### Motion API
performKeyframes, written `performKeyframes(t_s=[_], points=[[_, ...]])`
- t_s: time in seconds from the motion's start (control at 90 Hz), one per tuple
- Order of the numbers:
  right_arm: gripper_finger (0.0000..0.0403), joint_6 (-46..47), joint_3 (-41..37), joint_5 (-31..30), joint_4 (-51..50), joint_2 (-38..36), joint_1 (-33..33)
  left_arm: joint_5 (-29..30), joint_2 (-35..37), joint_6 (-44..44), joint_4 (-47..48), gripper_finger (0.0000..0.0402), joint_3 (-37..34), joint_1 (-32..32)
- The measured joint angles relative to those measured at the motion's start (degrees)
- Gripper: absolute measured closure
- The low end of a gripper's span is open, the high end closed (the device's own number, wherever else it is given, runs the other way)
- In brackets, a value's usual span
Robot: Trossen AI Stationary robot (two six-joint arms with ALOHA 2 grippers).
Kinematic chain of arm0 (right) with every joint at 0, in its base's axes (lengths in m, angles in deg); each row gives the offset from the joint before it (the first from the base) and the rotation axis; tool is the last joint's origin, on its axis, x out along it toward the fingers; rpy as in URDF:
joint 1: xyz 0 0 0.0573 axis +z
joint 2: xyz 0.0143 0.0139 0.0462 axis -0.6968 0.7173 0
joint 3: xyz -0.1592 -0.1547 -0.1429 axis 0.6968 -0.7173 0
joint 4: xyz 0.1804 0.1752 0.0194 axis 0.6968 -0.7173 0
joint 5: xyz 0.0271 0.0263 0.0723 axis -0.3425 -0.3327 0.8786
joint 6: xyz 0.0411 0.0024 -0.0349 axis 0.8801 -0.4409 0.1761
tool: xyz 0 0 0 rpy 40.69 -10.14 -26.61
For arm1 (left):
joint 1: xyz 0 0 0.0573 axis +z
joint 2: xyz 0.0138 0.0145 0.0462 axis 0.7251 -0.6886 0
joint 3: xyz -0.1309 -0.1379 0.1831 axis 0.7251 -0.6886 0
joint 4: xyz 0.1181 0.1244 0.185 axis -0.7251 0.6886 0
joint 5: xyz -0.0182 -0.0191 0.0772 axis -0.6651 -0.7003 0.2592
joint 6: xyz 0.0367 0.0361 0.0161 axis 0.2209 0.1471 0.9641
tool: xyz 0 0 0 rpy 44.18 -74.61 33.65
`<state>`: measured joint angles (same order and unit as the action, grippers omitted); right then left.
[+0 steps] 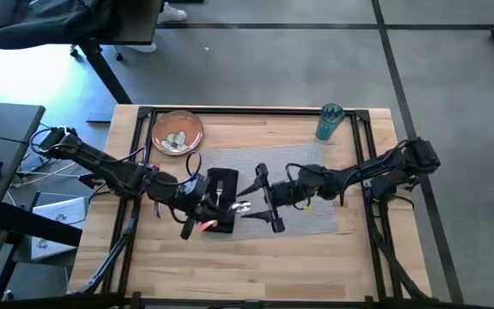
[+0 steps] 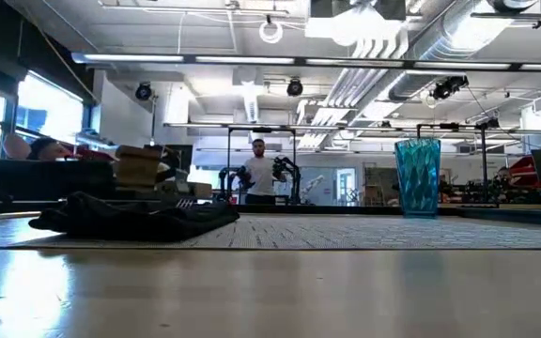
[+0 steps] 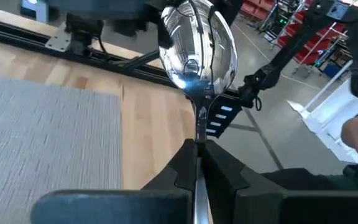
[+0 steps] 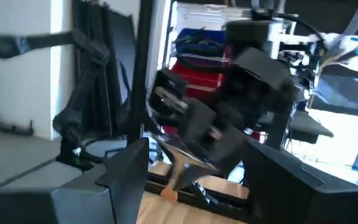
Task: Set table place
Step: Put the orange spoon on the gray table mat
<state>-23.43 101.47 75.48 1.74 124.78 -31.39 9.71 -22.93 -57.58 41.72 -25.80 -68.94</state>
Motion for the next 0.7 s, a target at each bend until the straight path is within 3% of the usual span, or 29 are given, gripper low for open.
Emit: performKeyframes(t_s=[0.178,0.5,0.7], points=[[0.0211,-3.60,2.03,0.03,-3.90,0.00,0.01,0.00,0.00,-0.09,-0.11,0.0401,0.00,0.04],[0.0383,-7.71,2.08,-0.54,-3.87,0.00,-0.03,0.18,0.00,-0.10,-0.04,0.0401,0.00,-0.02],[0.0400,-4.36,2.10,-4.06,-4.96,-0.24,-0.03,2.55,0.00,-0.15,0.30,0.0390,-0.01,-0.02]])
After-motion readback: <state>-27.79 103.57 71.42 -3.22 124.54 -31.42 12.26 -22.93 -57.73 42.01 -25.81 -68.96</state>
